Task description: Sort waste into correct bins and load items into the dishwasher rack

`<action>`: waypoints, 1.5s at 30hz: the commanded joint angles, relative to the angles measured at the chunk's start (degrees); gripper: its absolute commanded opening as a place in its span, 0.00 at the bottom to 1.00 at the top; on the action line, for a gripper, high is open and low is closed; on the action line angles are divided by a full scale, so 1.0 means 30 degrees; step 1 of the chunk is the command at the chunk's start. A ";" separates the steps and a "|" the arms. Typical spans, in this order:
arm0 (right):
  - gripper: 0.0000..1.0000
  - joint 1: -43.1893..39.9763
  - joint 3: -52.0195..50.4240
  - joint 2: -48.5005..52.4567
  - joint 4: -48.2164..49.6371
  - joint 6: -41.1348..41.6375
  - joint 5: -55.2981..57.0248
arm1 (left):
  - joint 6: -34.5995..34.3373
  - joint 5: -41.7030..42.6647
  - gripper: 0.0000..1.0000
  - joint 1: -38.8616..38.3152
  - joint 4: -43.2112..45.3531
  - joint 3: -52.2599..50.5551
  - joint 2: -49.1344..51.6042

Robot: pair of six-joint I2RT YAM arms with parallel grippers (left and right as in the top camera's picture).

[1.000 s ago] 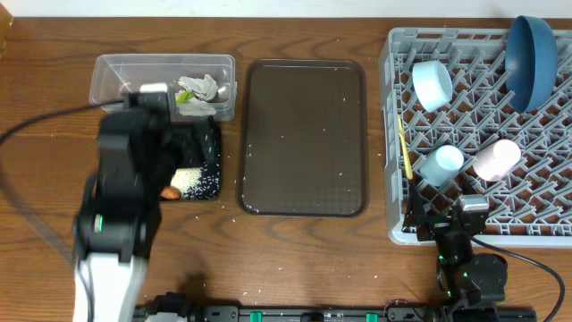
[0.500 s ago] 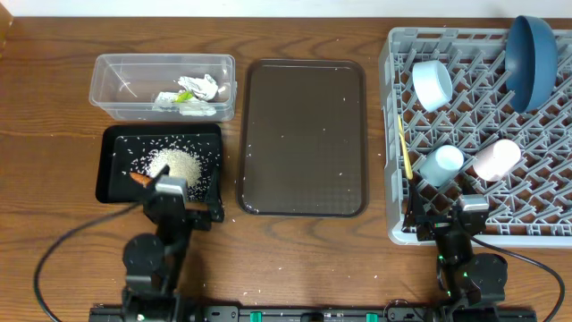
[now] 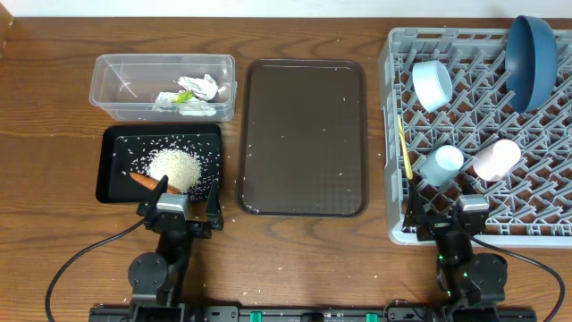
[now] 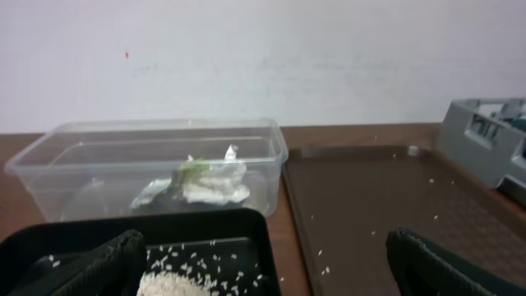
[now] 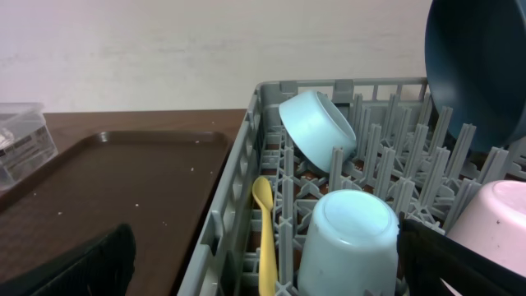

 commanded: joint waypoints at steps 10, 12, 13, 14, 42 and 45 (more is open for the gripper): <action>0.99 -0.0262 -0.0051 -0.0095 -0.0029 0.0175 0.0000 | 0.0182 -0.0313 0.95 0.0153 -0.1785 -0.0517 -0.0189; 0.99 -0.0262 -0.0058 -0.0095 -0.0029 0.0168 0.0000 | 0.0175 -0.0313 0.95 0.0153 -0.1756 -0.0510 -0.0182; 0.99 -0.0262 -0.0051 -0.0095 -0.0029 0.0175 0.0000 | 0.0182 -0.0313 0.95 0.0153 -0.1756 -0.0510 -0.0168; 0.99 -0.0262 -0.0058 -0.0095 -0.0029 0.0168 0.0000 | 0.0175 -0.0313 0.95 0.0153 -0.1756 -0.0510 -0.0168; 0.99 -0.0262 -0.0058 -0.0095 -0.0029 0.0175 0.0000 | 0.0175 -0.0313 0.95 0.0153 -0.1756 -0.0510 -0.0131; 0.99 -0.0262 -0.0051 -0.0095 -0.0029 0.0175 0.0000 | 0.0182 -0.0313 0.95 0.0153 -0.1756 -0.0510 -0.0131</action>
